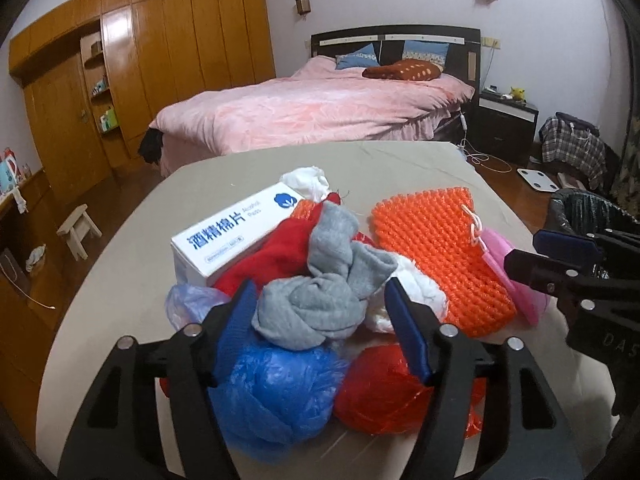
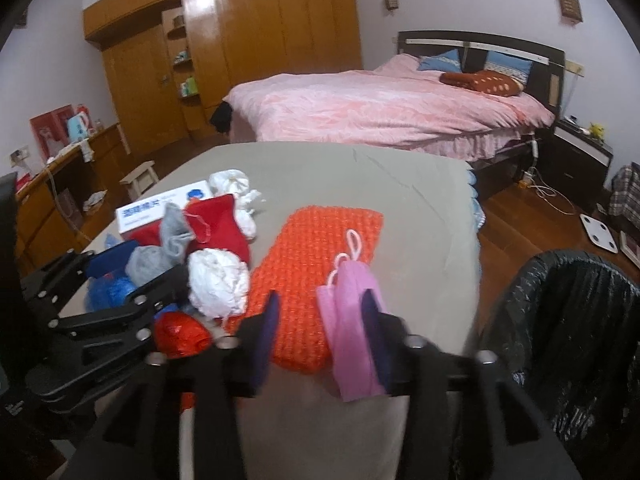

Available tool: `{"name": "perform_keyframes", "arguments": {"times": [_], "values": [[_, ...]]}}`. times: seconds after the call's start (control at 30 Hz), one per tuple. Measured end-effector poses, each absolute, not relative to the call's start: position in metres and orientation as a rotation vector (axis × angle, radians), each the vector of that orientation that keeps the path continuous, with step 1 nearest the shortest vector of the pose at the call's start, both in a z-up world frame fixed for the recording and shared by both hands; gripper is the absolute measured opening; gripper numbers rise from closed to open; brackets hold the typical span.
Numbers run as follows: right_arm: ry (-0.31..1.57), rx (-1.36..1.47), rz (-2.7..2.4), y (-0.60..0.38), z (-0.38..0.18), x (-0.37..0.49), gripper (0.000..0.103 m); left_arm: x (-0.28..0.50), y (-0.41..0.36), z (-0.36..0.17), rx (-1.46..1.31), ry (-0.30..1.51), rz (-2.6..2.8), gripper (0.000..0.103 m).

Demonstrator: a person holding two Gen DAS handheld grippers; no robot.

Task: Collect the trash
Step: 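Grasp the pink mask with the right tool while the left tool grasps the grey sock, then carry the sock and mask over the bin and open both tools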

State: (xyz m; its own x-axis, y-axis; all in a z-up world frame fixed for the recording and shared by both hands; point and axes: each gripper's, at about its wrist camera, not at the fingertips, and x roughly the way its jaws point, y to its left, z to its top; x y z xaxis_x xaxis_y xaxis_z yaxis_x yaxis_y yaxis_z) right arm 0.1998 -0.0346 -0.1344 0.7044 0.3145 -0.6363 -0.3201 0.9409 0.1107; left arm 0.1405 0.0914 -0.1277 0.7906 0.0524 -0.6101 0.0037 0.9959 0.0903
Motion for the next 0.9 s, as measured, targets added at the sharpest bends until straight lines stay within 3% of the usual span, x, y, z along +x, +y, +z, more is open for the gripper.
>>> {"name": "perform_keyframes", "arguments": {"times": [0.17, 0.23, 0.37, 0.43, 0.9], "values": [[0.755, 0.000, 0.301, -0.039, -0.147, 0.210, 0.052, 0.140, 0.092, -0.130, 0.086, 0.664, 0.023, 0.066], [0.786, -0.015, 0.283, -0.040, -0.154, 0.214, 0.051, 0.140, 0.091, -0.131, 0.081, 0.664, 0.028, 0.058], [0.830, -0.019, 0.304, -0.040, -0.162, 0.217, 0.024, 0.138, 0.096, -0.128, 0.072, 0.655, 0.022, 0.049], [0.822, -0.017, 0.319, -0.039, -0.159, 0.215, 0.020, 0.138, 0.097, -0.126, 0.072, 0.649, 0.024, 0.047], [0.650, 0.054, 0.344, -0.058, -0.100, 0.190, 0.019, 0.123, 0.088, -0.088, 0.059, 0.531, 0.013, 0.043]]}}
